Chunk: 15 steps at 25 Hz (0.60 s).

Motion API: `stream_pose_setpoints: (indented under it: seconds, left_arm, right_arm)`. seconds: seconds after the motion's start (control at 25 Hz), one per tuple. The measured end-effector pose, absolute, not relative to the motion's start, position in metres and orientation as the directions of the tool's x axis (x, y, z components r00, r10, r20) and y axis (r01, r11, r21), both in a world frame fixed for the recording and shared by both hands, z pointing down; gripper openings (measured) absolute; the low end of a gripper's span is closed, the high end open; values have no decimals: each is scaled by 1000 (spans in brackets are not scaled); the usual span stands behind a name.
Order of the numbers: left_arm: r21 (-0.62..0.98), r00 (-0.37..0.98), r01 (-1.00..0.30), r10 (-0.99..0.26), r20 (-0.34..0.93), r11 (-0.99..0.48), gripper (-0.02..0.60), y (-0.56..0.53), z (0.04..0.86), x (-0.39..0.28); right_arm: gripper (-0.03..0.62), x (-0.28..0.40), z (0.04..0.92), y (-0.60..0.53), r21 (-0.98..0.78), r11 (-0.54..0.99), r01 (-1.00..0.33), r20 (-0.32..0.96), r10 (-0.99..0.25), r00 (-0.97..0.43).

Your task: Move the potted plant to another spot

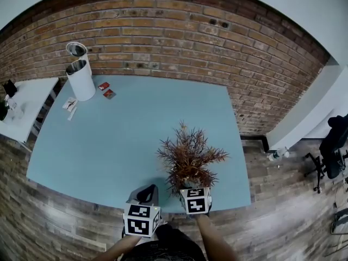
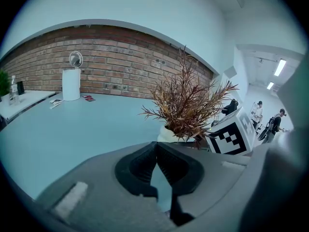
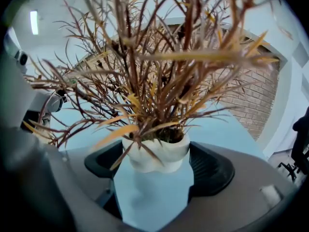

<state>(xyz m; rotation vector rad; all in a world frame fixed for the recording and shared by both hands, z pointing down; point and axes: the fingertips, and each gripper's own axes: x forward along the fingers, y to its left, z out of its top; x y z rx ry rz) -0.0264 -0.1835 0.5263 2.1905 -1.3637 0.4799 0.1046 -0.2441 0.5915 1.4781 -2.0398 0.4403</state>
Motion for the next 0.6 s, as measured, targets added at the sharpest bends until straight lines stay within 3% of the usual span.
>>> stream_pose_setpoints:
  seconds: [0.6]
  left_arm:
    - [245,468,-883,-704,534,-400,-5,-189,526,-16]
  right_arm:
    - [413,131,591,-244,60,252,-966,615,-771,-163]
